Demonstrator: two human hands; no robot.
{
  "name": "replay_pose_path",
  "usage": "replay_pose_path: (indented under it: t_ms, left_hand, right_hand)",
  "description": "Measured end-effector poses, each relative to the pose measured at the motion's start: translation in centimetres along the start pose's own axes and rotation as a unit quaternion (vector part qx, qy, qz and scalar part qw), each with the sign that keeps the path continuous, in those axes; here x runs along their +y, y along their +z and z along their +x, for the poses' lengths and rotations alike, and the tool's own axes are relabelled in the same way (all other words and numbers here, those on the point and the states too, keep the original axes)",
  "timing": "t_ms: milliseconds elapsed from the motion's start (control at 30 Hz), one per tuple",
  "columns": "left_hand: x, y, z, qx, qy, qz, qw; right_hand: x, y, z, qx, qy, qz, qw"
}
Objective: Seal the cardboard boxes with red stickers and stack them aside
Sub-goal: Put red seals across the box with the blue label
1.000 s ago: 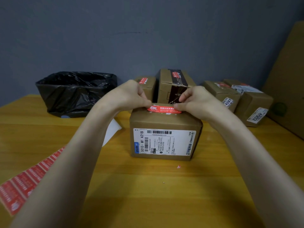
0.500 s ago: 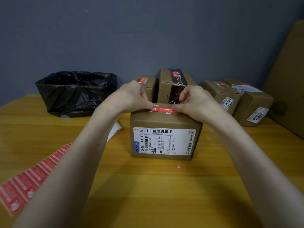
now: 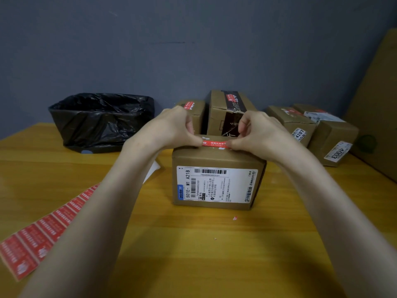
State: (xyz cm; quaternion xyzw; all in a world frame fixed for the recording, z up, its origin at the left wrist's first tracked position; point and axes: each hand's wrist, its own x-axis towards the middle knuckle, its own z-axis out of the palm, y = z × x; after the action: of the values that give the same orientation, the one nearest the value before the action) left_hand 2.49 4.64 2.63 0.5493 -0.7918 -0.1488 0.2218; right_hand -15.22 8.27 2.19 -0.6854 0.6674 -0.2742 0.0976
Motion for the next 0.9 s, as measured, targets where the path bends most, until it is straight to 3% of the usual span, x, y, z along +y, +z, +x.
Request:
replay_pose_path:
  t_ms: [233,367,600,900]
  left_hand:
    - [-0.5,-0.8,-0.1,-0.01,0.007,0.004,1.0]
    - [-0.6,-0.3,0.2,0.026,0.003,-0.037,0.999]
    - [0.2,2.1,0.8,0.085,-0.03,0.027,0.996]
    - [-0.5,1.2,1.1,0.025,-0.02,-0.02,0.999]
  right_hand:
    - [0.8,-1.2,0.1,-0.011,0.02,-0.002,1.0]
    - [0.6,-0.6,0.2,0.031,0.02,0.048,0.998]
    - [-0.6,2.1,-0.1,0.075,0.03,-0.011,0.997]
    - [0.7,1.2,0.8,0.013,0.043,0.056,0.997]
